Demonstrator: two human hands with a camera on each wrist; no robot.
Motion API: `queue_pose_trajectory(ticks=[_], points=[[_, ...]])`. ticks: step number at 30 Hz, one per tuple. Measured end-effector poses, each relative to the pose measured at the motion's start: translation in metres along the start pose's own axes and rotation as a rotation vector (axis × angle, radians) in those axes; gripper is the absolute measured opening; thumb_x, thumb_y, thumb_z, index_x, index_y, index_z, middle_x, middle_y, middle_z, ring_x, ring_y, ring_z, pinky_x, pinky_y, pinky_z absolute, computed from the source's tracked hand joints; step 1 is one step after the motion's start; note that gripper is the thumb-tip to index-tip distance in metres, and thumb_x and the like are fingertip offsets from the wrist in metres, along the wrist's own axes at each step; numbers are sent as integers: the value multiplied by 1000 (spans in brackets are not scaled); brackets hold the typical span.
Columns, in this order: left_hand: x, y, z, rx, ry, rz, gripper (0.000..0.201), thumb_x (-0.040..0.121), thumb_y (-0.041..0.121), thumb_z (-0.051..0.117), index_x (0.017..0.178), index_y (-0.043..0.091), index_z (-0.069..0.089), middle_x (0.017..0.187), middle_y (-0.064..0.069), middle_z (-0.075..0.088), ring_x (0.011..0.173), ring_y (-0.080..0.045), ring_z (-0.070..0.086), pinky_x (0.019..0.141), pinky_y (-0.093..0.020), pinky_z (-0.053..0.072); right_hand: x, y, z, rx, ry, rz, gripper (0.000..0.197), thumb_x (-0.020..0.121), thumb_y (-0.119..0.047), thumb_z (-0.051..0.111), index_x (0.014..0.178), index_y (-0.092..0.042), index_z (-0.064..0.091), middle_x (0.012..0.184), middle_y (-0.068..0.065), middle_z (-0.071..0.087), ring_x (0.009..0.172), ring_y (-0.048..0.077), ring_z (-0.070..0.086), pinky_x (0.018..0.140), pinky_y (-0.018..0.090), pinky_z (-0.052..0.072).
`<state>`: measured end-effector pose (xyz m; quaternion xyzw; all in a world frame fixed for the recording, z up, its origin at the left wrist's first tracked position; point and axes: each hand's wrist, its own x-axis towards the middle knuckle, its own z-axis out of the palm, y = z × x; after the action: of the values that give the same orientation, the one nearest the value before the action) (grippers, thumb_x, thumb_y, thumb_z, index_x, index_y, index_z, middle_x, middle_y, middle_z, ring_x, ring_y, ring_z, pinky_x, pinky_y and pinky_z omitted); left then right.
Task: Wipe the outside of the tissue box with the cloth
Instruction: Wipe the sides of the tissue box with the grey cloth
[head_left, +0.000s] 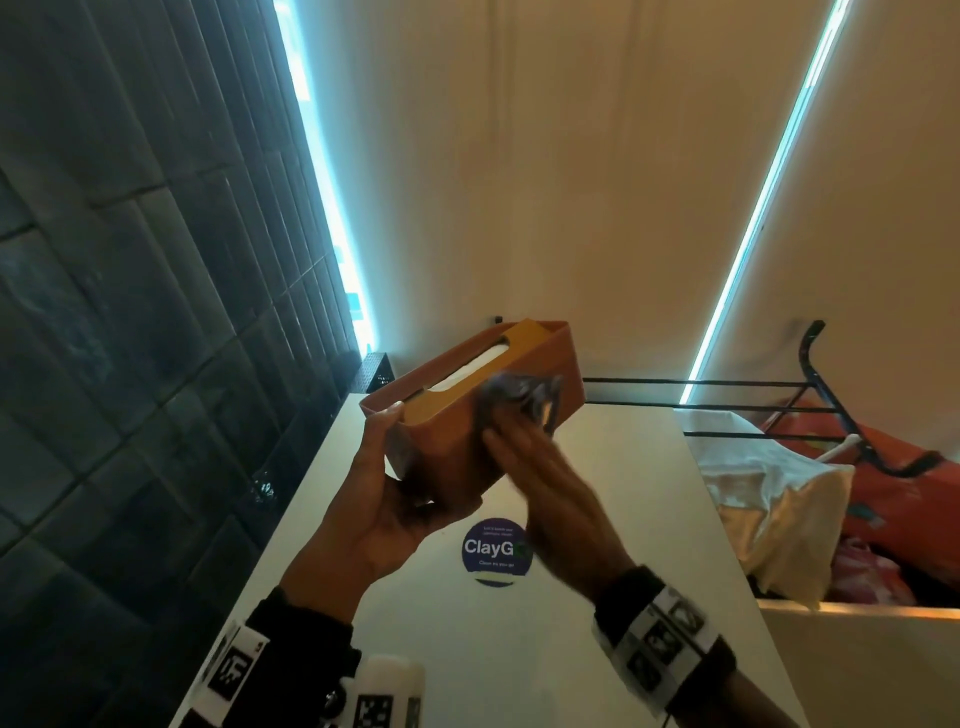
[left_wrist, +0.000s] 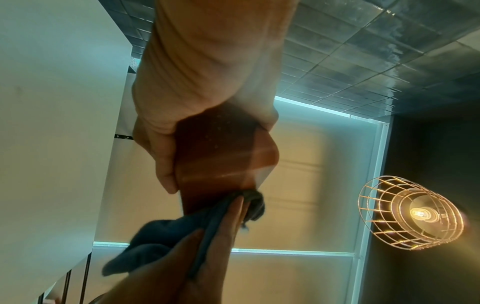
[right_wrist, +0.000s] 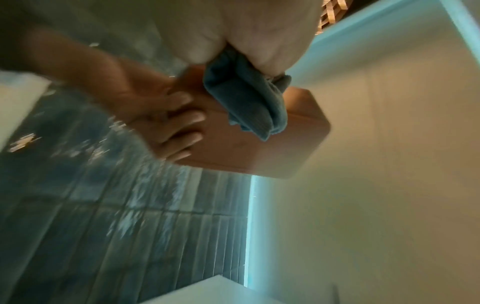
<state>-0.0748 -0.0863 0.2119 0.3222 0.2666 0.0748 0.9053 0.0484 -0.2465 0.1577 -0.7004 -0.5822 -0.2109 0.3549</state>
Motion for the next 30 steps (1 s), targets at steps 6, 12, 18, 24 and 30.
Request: queue_pose_trajectory(ticks=[6,12,18,24,30], points=[[-1,-7,3,56,33,51,72,76,60,60,133,18,49,127,-22,63,108,-48,64,77,-59,59,16,25,-1,38,300,381,63,87,22,48,145,-1,42,154,14,36,145,28,32,116,42,32],[1,-18,7,111,54,189,63,80,56,58,134,25,47,126,-15,64,110,-42,64,79,-55,59,8,-5,12,776,437,920,33,105,-7,37,128,-19,58,124,5,66,116,20,62,104,51,47],[0,-33,22,234,117,345,65,83,51,59,139,24,43,127,-10,64,109,-36,66,90,-53,56,25,-12,12,1195,369,1087,49,95,-54,47,123,-15,57,118,16,68,111,38,64,94,58,52],[2,-46,26,332,173,349,86,68,56,75,140,21,44,124,-8,67,107,-33,68,85,-48,60,37,-14,1,1340,233,1066,67,83,-54,66,134,-13,49,125,15,67,108,36,68,94,57,52],[-9,-27,7,201,63,122,82,69,67,58,135,20,47,123,-15,69,107,-38,69,85,-53,58,35,5,-26,1409,29,1009,54,92,-47,57,136,-18,45,127,15,66,113,39,65,97,58,50]])
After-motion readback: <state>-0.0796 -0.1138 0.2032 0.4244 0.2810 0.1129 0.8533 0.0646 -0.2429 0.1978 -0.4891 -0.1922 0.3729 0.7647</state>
